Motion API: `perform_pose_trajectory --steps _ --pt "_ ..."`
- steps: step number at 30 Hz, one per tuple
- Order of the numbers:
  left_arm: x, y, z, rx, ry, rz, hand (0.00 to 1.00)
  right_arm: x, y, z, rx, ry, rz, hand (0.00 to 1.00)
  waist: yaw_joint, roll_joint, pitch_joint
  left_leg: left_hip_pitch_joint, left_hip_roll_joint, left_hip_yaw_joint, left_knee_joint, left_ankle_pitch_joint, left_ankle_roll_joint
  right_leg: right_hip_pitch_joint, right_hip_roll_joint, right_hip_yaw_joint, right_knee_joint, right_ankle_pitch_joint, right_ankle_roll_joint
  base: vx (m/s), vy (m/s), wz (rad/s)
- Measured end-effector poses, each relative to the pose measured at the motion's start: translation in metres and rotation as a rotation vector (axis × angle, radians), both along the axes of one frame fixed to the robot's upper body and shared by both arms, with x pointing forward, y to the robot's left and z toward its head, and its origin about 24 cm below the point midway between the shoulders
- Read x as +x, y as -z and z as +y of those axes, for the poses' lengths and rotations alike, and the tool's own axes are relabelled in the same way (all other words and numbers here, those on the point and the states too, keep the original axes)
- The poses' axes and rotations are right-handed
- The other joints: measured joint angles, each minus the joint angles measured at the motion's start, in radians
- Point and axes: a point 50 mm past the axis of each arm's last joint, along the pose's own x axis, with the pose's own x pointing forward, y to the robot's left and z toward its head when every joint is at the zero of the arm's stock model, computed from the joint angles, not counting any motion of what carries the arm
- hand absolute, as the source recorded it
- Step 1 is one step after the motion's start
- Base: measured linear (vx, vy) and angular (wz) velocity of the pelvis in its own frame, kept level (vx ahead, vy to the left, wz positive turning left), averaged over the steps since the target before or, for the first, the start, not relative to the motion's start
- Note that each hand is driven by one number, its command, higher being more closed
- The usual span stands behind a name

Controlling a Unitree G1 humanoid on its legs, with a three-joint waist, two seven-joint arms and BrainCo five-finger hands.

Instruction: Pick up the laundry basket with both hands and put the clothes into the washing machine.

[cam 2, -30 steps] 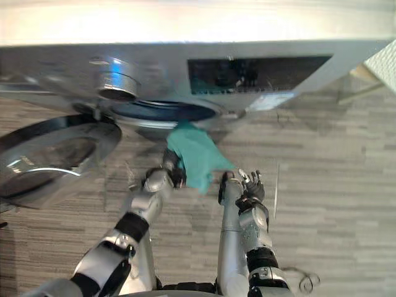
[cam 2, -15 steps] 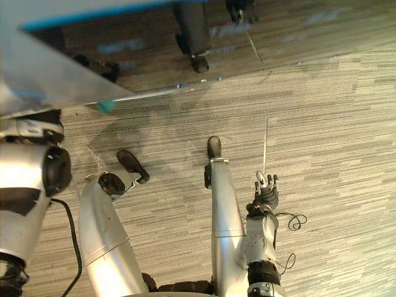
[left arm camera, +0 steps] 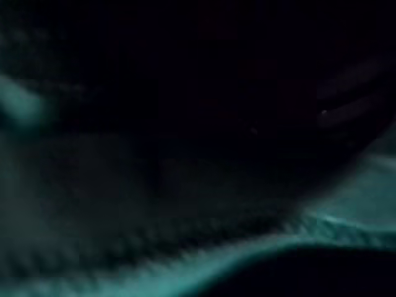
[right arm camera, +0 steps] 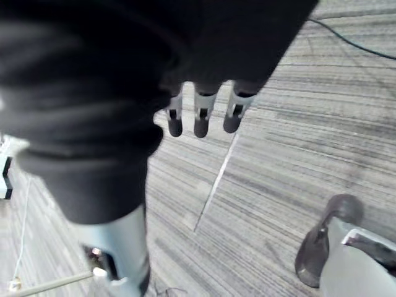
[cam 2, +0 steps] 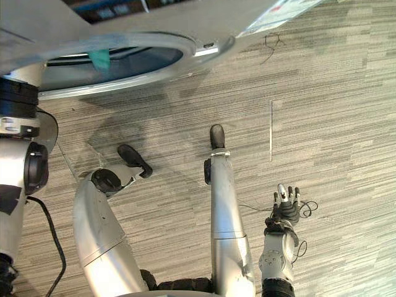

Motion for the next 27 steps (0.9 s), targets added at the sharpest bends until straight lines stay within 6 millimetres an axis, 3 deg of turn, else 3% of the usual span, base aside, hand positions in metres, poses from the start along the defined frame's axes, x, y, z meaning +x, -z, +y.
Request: perform_pose_trajectory --steps 2,5,9,11,17,20,22,27 --pt "0.008 0.011 -0.025 0.249 -0.229 0.003 0.0 0.003 -0.001 0.004 -0.021 -0.033 -0.008 0.0 0.008 0.0 0.0 0.0 -0.002 -0.009 -0.01 0.001 0.001 0.014 -0.007 -0.015 -0.016 0.003 -0.002 0.0 0.067 0.09" --pt "0.021 0.008 -0.039 0.366 -0.353 0.094 0.0 0.006 0.002 0.012 0.004 -0.066 -0.015 0.0 0.015 0.0 0.0 0.0 -0.006 -0.009 -0.037 0.007 0.005 0.028 -0.015 -0.028 -0.053 0.017 -0.001 0.01 0.079 0.07" --pt "0.052 0.015 0.016 -0.068 -0.068 0.431 0.0 0.005 0.017 0.027 0.072 -0.093 0.045 0.0 -0.009 0.0 0.0 0.0 -0.002 -0.012 -0.037 0.011 0.012 0.044 -0.01 -0.03 -0.08 0.029 0.007 0.02 0.069 -0.06" --pt "0.064 0.029 0.03 -0.241 0.092 0.526 0.0 0.001 0.027 0.032 0.105 -0.099 0.099 0.0 -0.008 0.0 0.0 0.002 0.0 -0.012 -0.039 0.011 0.012 0.048 -0.007 -0.03 -0.088 0.032 0.008 0.02 0.077 -0.06" --pt "0.079 0.056 0.021 -0.597 0.617 0.583 0.0 -0.004 0.04 0.039 0.155 -0.096 0.178 0.0 -0.005 0.0 0.0 0.019 -0.005 -0.012 -0.039 0.011 0.013 0.07 -0.013 -0.03 -0.088 0.035 0.012 0.02 0.062 0.02" --pt "0.088 0.087 0.022 -0.779 0.793 0.587 0.0 -0.003 0.04 0.04 0.161 -0.102 0.18 0.0 -0.005 -0.001 -0.001 0.064 -0.014 -0.009 -0.057 0.011 0.012 0.106 -0.017 -0.031 -0.088 0.033 0.01 0.02 0.035 0.11" --pt "0.092 0.114 0.027 -0.992 0.949 0.564 0.0 -0.001 0.039 0.042 0.159 -0.116 0.179 0.0 -0.004 -0.002 -0.001 0.101 -0.018 -0.009 -0.08 0.017 0.001 0.141 -0.018 -0.036 -0.104 0.029 0.003 0.01 0.012 0.11" --pt "0.095 0.171 0.045 -1.299 1.064 0.483 0.0 0.002 0.038 0.046 0.154 -0.152 0.19 0.0 -0.006 -0.003 -0.003 0.19 -0.039 -0.001 -0.162 0.046 -0.029 0.221 -0.026 -0.051 -0.164 0.037 -0.018 0.03 0.006 0.1"
